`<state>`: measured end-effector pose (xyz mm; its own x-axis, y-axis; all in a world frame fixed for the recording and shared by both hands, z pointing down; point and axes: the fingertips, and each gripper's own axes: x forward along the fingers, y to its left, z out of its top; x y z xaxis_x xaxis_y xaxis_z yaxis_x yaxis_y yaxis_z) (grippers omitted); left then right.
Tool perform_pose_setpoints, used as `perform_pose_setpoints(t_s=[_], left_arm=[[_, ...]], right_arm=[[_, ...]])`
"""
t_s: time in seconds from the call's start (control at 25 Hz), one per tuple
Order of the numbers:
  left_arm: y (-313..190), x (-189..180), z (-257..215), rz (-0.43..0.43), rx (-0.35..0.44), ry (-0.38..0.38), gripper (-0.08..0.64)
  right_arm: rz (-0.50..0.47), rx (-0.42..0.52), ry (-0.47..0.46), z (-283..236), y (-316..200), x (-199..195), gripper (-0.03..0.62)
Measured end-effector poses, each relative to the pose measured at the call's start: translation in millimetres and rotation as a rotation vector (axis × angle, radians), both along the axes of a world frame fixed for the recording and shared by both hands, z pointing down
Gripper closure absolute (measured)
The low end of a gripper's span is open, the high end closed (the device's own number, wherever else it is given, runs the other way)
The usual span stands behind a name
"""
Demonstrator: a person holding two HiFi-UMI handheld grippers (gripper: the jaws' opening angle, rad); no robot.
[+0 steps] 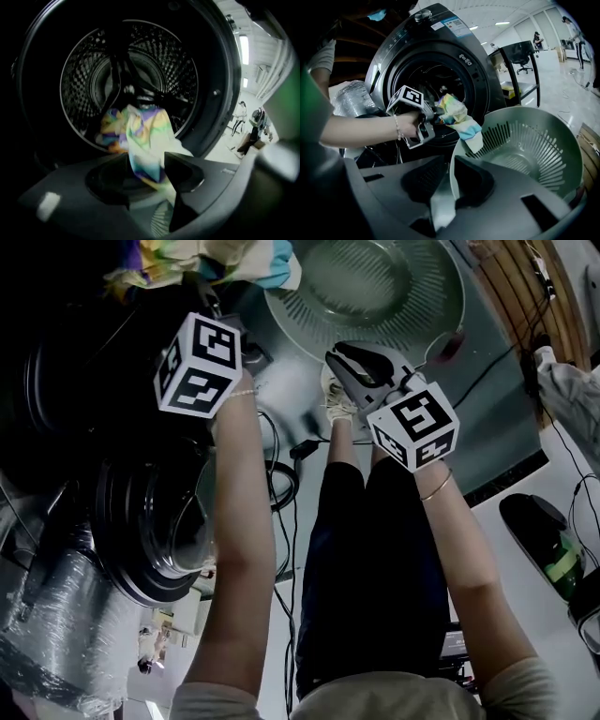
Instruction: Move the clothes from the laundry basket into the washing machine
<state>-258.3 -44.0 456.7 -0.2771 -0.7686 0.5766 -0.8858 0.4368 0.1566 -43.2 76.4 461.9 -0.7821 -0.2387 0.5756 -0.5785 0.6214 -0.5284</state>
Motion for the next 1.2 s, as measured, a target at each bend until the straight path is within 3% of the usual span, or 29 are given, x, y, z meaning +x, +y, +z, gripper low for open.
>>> perform_pose_setpoints(t_s=[0.2,0.32,0.36,0.4,0.44,0.52,0.68,1.0,1.2], left_arm=[[9.4,68.4,58.4,0.083,-0.109,0.19,0.259],[-2.6,80.7,75.7,0.108,-0.145,0.2,0.259],[-6.0,79.5,78.5,0.11,-0.157,0.182,0.272],[-8.9,77.2,80.2,0.114,-0.169,0.158,0.343],[-11.9,74.3,79.9,0.123,-0.178,0.13,0.47],[-20.6,66.5,69.7,0.149,-0.157,0.073,0.534],[-46.6,32.3,35.6,0.137,-0.038,0.008,0.537],[-87.7,-33.6,-1.6,0.071,0.049,-0.205,0.535],[-108.7,-73.8,-46.3,-0.05,0.164,-0.317,0.535]], right_arm=[[0.013,-0.001,-0.004,0.6,-4.8,1.8,0.52],[0.011,-0.003,0.0,1.9,-5.7,3.6,0.521],[0.011,-0.003,0.002,2.6,-5.6,4.3,0.521],[0.012,-0.003,0.004,3.5,-5.7,5.0,0.52],[0.013,-0.003,0.005,4.3,-5.8,5.6,0.52],[0.019,-0.003,0.005,5.0,-5.8,6.0,0.523],[0.026,-0.006,-0.002,3.7,-6.0,5.4,0.528],[0.035,-0.008,-0.011,3.7,-10.3,3.0,0.528],[0.025,-0.008,-0.014,3.6,-13.0,-1.4,0.529]])
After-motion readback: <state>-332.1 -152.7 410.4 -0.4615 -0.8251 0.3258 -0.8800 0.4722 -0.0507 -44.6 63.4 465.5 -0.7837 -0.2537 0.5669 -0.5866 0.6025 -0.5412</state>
